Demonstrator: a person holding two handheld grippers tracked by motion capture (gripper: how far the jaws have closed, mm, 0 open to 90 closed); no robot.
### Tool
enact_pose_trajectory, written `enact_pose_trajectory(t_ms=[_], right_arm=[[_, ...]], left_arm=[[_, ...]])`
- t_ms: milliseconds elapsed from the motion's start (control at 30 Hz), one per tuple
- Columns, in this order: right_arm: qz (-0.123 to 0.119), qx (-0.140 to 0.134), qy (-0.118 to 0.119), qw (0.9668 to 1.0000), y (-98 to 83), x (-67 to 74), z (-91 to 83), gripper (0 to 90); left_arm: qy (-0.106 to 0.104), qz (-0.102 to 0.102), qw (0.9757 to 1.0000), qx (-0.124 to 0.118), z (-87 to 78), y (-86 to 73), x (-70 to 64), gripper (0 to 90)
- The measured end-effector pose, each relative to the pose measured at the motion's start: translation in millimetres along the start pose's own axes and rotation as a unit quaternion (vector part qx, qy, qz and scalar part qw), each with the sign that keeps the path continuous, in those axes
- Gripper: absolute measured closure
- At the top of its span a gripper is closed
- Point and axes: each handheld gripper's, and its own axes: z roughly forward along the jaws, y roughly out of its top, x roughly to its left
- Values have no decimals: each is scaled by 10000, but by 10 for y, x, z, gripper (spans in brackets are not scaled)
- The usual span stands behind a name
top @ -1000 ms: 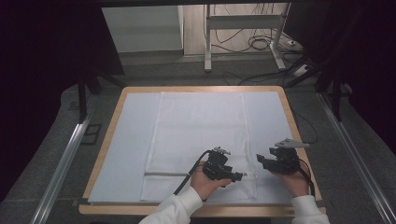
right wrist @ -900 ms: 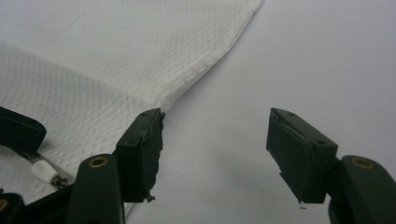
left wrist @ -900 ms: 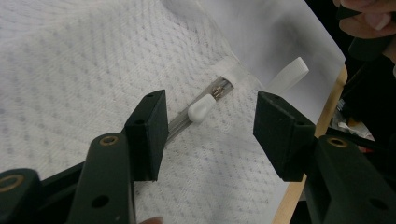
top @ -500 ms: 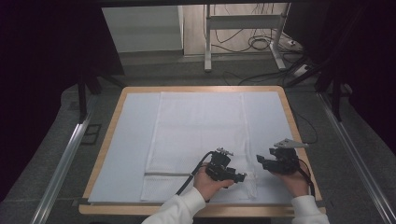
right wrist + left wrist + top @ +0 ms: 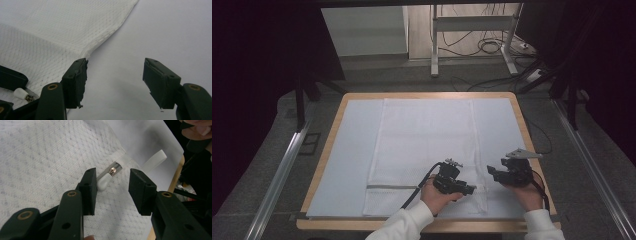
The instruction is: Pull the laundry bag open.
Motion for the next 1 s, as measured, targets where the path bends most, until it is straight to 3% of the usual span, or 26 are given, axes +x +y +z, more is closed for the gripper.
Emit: enact_pose_trajectory(t_ms=[533,733,800,1000], right_arm=[[7,-11,-15,10000,0,-3,-2,353],[3,-6,-20,10000,0,-1,1,353],[3,-11,-21,10000,1,-1,-2,353],[4,-14,-32,10000,2,-2,-3,353]], left_arm=[[-43,34,10000,-72,-23,-3,-26,640],[42,44,10000,-14,34,-7,-5,661],[97,70,9999,-40,41,-6,-19,664],[514,471,9976,-22,69,-16,-119,680]])
